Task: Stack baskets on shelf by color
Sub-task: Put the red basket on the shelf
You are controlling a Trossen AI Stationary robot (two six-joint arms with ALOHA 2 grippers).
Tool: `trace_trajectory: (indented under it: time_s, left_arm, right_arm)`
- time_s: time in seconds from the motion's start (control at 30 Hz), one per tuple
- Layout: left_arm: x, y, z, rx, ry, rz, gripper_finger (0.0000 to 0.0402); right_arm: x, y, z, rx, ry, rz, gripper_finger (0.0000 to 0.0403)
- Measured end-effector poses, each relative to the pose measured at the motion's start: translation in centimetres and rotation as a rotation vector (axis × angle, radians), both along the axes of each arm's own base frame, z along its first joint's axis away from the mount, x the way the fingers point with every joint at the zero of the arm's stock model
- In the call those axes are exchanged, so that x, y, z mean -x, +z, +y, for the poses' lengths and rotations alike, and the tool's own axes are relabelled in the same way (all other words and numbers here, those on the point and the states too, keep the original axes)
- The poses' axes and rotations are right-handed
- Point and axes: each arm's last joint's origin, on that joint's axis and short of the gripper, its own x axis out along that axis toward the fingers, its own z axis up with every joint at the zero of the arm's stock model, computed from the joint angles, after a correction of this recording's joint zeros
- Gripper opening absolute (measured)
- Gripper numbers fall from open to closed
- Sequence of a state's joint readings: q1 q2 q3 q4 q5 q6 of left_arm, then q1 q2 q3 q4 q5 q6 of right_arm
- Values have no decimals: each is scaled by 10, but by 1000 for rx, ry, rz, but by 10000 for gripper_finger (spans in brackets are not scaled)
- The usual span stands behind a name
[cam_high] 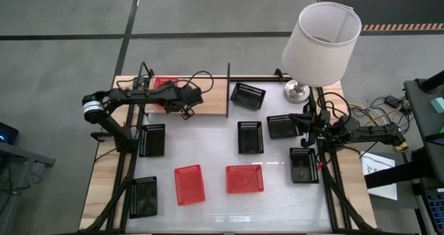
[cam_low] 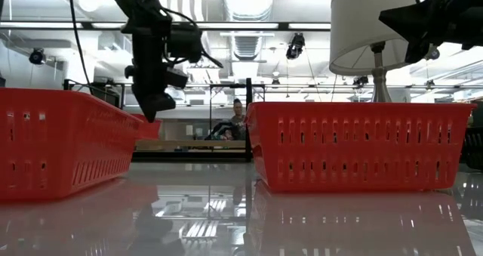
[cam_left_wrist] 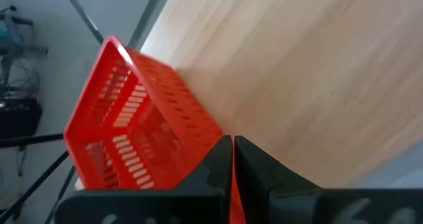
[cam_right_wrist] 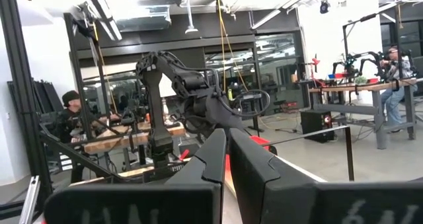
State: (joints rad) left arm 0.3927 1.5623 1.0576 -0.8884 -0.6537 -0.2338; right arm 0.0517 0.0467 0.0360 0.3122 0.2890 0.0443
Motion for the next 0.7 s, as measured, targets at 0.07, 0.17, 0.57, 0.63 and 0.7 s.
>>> trace_trajectory:
  time_s: [0.07,0.17,0.57,0.63,0.7]
  left_arm:
    - [2,0,-1,0,18,13,0]
    - [3,0,0,-15,22,24,0]
    - [8,2,13,-101,82,41,0]
    - [9,2,15,-104,88,44,0]
    - [11,3,17,-115,97,49,0]
  right_arm:
    - [0,0,0,0,0,0,13]
    - [0,0,0,1,0,0,13]
    - [0,0,0,0,0,-3,13]
    - [0,0,0,2,-1,-3,13]
    - [0,0,0,2,-1,-3,13]
